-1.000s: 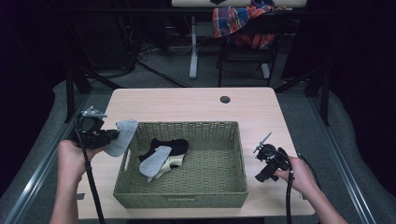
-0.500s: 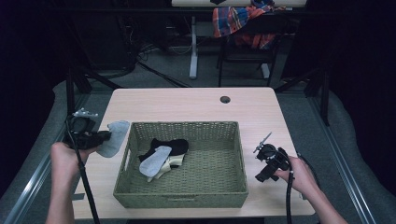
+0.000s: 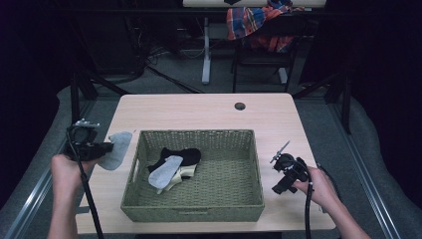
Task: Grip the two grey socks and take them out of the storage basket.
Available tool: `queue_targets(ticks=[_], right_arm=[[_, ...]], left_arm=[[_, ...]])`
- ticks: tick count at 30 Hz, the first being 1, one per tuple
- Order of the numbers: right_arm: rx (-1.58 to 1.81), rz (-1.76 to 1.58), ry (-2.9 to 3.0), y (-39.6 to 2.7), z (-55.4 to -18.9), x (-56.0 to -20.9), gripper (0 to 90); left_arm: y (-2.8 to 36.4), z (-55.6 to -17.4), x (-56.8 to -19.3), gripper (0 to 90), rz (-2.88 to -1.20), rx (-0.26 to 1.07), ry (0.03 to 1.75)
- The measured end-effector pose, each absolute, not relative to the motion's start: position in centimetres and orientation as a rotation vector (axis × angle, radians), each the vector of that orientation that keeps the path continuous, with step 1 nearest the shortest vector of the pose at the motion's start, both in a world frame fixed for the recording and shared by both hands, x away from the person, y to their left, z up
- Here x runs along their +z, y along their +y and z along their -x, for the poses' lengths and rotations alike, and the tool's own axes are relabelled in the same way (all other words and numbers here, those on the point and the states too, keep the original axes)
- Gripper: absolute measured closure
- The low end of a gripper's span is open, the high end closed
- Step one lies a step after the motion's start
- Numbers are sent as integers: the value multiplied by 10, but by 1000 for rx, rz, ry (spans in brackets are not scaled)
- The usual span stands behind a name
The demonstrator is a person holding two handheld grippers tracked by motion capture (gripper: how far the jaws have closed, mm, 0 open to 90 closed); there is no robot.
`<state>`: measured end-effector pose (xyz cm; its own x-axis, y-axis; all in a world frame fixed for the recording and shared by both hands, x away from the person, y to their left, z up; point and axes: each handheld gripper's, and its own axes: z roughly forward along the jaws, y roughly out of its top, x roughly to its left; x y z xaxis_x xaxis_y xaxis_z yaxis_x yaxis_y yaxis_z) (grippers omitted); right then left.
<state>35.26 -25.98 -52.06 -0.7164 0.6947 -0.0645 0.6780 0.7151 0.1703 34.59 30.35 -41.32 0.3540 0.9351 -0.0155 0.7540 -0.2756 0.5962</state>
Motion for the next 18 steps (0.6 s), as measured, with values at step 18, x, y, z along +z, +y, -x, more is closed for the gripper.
queue_targets(ticks=[18], right_arm=[[210, -1124, 2794, -260, -353, -521, 68]], left_arm=[[314, -353, -435, 854, -2112, 425, 1534]])
